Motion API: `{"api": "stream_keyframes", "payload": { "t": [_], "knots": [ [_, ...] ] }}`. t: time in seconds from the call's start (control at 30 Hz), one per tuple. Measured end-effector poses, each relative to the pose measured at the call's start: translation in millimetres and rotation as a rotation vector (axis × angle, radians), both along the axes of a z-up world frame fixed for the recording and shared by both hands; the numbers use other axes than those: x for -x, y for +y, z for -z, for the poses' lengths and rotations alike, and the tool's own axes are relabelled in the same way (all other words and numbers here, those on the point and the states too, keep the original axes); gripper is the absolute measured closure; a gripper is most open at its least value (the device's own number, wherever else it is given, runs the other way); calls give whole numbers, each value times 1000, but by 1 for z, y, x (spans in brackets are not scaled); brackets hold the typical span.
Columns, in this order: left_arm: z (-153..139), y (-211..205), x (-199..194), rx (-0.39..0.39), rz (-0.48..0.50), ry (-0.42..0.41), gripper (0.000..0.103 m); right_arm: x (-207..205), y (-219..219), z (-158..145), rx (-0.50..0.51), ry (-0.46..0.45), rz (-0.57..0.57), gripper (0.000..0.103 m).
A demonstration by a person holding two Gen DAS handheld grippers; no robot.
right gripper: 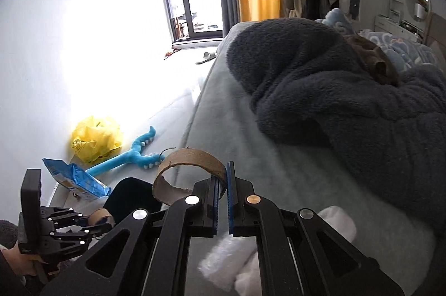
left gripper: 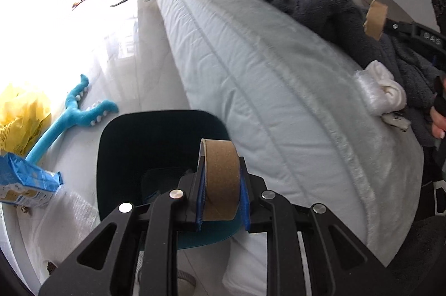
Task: Collect trash
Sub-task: 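Move the tape roll over the bin and open the left gripper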
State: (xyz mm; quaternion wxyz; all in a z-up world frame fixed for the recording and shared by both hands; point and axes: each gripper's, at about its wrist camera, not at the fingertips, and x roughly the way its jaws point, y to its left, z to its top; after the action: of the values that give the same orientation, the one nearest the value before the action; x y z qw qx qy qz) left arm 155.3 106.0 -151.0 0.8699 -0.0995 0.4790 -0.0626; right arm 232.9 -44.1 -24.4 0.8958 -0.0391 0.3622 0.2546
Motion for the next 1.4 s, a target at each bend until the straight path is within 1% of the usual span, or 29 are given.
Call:
{"api": "stream_keyframes", "payload": {
  "t": [0.2, 0.43, 0.6, 0.67, 0.87, 0.97, 1.0, 1.07, 1.1, 1.17, 1.23, 1.3, 1.4],
  "knots": [
    [18, 27, 3, 2, -63, 77, 80, 11, 47, 10, -12, 45, -88, 98],
    [39, 47, 3, -1, -112, 166, 80, 21, 94, 28, -8, 109, -183, 98],
    [52, 60, 6, 23, -134, 223, 80, 24, 121, 48, 0, 185, -222, 98],
    [57, 66, 7, 48, -144, 247, 80, 25, 132, 57, 0, 219, -237, 98],
    [69, 82, 8, 100, -180, 304, 80, 30, 159, 83, 42, 274, -273, 98],
    [68, 87, 10, 104, -185, 310, 80, 31, 169, 95, 58, 300, -286, 98],
    [67, 87, 11, 107, -185, 312, 78, 31, 173, 98, 64, 307, -290, 98],
    [66, 92, 14, 134, -188, 310, 70, 32, 182, 106, 76, 323, -296, 98],
    [64, 92, 15, 135, -188, 307, 65, 32, 186, 110, 83, 332, -299, 98],
    [61, 95, 18, 131, -187, 298, 59, 33, 195, 119, 100, 348, -309, 98],
    [56, 99, 20, 126, -192, 286, 50, 33, 201, 128, 115, 359, -313, 98],
    [50, 104, 23, 122, -201, 270, 48, 33, 207, 136, 127, 371, -314, 98],
    [39, 113, 28, 92, -218, 235, 42, 33, 215, 148, 141, 391, -314, 98]
  ]
}}
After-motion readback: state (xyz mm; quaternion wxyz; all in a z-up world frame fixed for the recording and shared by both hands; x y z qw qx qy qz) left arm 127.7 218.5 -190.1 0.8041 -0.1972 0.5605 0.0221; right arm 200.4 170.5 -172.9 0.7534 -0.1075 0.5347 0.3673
